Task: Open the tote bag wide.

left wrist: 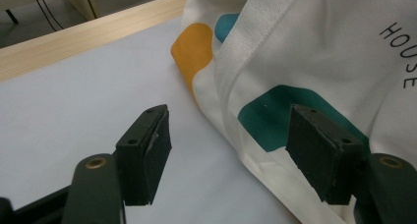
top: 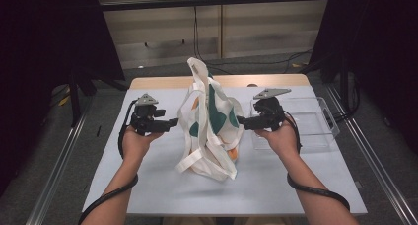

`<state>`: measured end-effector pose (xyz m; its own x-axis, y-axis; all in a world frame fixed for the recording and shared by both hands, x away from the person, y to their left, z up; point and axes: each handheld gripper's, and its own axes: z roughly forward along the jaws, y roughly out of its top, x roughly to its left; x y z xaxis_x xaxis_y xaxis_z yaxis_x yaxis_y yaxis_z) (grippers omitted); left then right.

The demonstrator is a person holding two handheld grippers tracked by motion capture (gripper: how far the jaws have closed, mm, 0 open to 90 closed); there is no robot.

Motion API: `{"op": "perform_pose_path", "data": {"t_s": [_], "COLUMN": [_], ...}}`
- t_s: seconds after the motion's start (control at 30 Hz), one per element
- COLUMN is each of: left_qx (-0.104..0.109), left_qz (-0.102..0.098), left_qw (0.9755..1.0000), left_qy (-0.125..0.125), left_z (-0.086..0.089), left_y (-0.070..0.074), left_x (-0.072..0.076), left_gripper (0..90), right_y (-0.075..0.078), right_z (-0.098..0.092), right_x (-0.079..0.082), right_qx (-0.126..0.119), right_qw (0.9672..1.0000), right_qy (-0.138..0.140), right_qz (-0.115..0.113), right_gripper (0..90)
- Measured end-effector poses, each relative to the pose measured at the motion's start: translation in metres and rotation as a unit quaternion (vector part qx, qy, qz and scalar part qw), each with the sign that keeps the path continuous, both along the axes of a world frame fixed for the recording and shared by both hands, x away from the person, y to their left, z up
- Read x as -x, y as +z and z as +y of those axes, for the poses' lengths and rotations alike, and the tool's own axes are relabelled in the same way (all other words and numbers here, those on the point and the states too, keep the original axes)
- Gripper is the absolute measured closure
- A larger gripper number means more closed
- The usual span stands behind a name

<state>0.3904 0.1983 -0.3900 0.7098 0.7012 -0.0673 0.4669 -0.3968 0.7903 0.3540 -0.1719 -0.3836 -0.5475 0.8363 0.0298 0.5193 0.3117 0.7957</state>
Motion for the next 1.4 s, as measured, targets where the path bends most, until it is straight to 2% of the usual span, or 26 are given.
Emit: {"op": "perform_pose_path", "data": {"t_s": [0.07, 0.1, 0.33, 0.53, 0.63, 0.67, 0.77, 0.87, 0.93, 1.2, 1.3, 1.4], "left_qx": [0.004, -0.002, -0.003, -0.012, -0.004, -0.013, -0.017, -0.006, -0.012, -0.014, -0.017, -0.011], "left_qz": [0.004, 0.003, 0.005, 0.0, -0.002, -0.004, -0.009, -0.008, -0.003, -0.007, -0.013, -0.014], "left_qw": [1.0, 1.0, 1.0, 0.9998, 1.0, 0.9999, 0.9998, 0.9999, 0.9999, 0.9998, 0.9997, 0.9998], "left_qy": [0.002, -0.004, -0.006, -0.013, -0.008, -0.006, -0.01, -0.009, -0.01, -0.016, -0.014, -0.013], "left_z": [-0.001, -0.001, -0.006, -0.013, -0.016, -0.018, -0.018, -0.019, -0.019, -0.019, -0.02, -0.021], "left_y": [0.0, 0.001, 0.004, 0.005, 0.005, 0.006, 0.007, 0.007, 0.008, 0.007, 0.008, 0.008], "left_x": [0.0, -0.002, -0.006, -0.009, -0.01, -0.01, -0.012, -0.013, -0.014, -0.015, -0.015, -0.016], "left_gripper": [34.3, 34.9, 37.6, 39.0, 39.0, 38.1, 37.5, 39.3, 41.2, 45.3, 47.0, 49.2], "right_y": [0.0, 0.001, 0.003, 0.003, 0.002, 0.002, 0.001, 0.001, 0.002, 0.003, 0.004, 0.006], "right_z": [0.001, 0.002, 0.002, 0.001, 0.001, 0.002, 0.003, 0.006, 0.01, 0.02, 0.024, 0.025], "right_x": [-0.001, -0.003, -0.009, -0.014, -0.016, -0.018, -0.02, -0.022, -0.024, -0.029, -0.033, -0.037], "right_qx": [-0.002, -0.002, -0.013, -0.018, -0.029, -0.038, -0.039, -0.037, -0.025, -0.019, -0.023, -0.035], "right_qw": [1.0, 1.0, 0.9999, 0.9998, 0.9995, 0.9993, 0.9992, 0.9993, 0.9995, 0.9994, 0.9989, 0.9986], "right_qy": [0.003, 0.003, 0.001, -0.003, -0.002, -0.002, 0.001, 0.008, 0.013, 0.026, 0.034, 0.035], "right_qz": [0.0, -0.003, -0.007, -0.011, -0.01, -0.006, -0.004, -0.008, -0.013, -0.016, -0.019, -0.018], "right_gripper": [21.5, 21.8, 22.7, 23.9, 24.7, 27.3, 27.9, 28.7, 28.3, 29.8, 34.5, 39.4]}}
